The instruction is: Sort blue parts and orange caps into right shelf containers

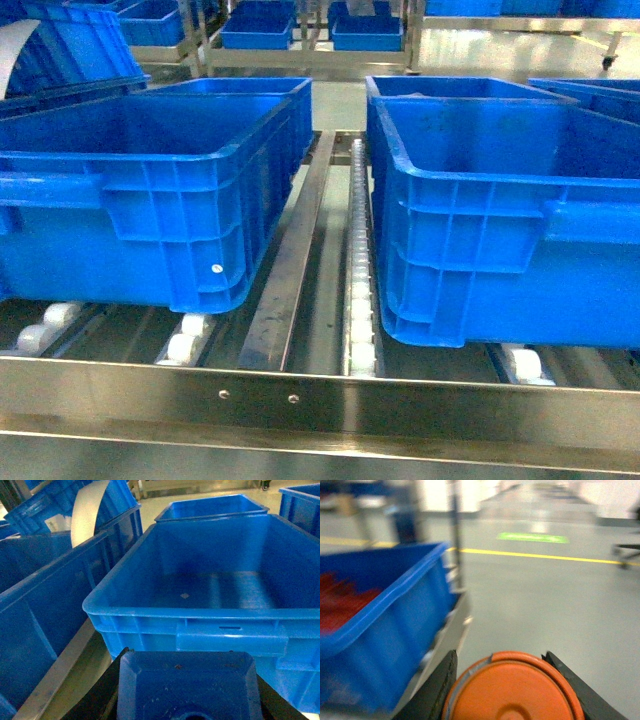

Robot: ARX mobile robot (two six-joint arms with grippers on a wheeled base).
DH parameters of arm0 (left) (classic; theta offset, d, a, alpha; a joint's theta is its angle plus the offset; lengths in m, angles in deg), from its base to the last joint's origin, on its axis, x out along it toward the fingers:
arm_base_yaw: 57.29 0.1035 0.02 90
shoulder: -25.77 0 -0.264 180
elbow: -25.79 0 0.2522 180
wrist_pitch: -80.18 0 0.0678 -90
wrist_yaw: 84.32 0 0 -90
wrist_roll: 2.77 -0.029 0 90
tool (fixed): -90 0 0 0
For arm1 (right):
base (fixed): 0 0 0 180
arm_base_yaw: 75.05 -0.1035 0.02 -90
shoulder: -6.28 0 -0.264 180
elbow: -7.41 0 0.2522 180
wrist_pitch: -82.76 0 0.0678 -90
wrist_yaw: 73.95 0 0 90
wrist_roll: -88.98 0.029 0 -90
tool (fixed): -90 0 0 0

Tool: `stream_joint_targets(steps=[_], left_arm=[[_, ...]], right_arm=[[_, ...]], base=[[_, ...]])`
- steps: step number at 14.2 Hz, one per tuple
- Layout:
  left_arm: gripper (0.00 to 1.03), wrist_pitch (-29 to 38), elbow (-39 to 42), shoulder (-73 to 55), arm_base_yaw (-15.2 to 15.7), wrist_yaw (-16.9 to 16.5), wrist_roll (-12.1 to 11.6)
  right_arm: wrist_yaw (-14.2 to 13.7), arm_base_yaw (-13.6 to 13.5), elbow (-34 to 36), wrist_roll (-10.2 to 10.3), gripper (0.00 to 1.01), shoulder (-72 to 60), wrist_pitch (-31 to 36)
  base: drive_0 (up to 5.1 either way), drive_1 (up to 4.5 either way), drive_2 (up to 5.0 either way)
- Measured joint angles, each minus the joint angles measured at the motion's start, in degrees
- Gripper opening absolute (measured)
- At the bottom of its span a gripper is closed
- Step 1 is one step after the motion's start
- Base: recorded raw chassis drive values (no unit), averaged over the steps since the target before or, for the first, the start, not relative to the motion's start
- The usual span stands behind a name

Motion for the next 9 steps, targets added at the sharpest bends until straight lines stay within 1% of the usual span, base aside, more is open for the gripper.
stream_joint_targets(steps=[1,2,3,4,5,6,7,8,9], left_arm=[[0.44,0.09,0.0,0.0,-0.26,-0.33,-0.02],[0.44,-0.15,0.0,0.0,-0.66,-0.79,-0.02],[0.44,-0.04,0.0,0.0,-0.61,-0.63,-0.02],[0.44,-0.09,0.0,0.0,-0.46,-0.61,-0.02],[0.44,-0.13,0.0,0.0,-0.44,-0.59,-0.02],[0.44,-0.09,0.0,0.0,-0.35,-0.33,-0.02],[0.44,-0.04,0.0,0.0,-0.33,-0.33,-0.02],[0.44,-0.07,0.0,0.0,-0.35,-0.37,-0.02],[0.44,-0.07,0.0,0.0,-0.42,-0.46,-0.02]], right_arm=[[-0.59,5.03,0.83,-7.37,0.43,-1.86,13.86],[3.85,8.96,0.87,-16.37,0.43,-5.81,25.07],[7.23,12.35,-0.26,-23.82,0.43,-8.55,32.7],[8.15,13.84,-2.12,-28.26,0.43,-10.05,36.76],[8.35,14.05,-2.73,-28.7,0.43,-10.45,37.44],[8.85,14.38,-4.15,-30.14,0.43,-11.13,37.38],[8.96,14.62,-6.12,-32.33,0.43,-12.0,37.16],[9.46,13.77,-8.46,-34.03,0.43,-13.59,35.85],[7.82,11.32,-8.35,-37.62,0.43,-16.39,40.61]], base=[[0.0,0.0,0.0],[0.0,0.0,0.0],[0.0,0.0,0.0],[0.0,0.0,0.0],[0.0,0.0,0.0],[0.0,0.0,0.0],[0.0,0.0,0.0],[0.0,0.0,0.0],[0.0,0.0,0.0]])
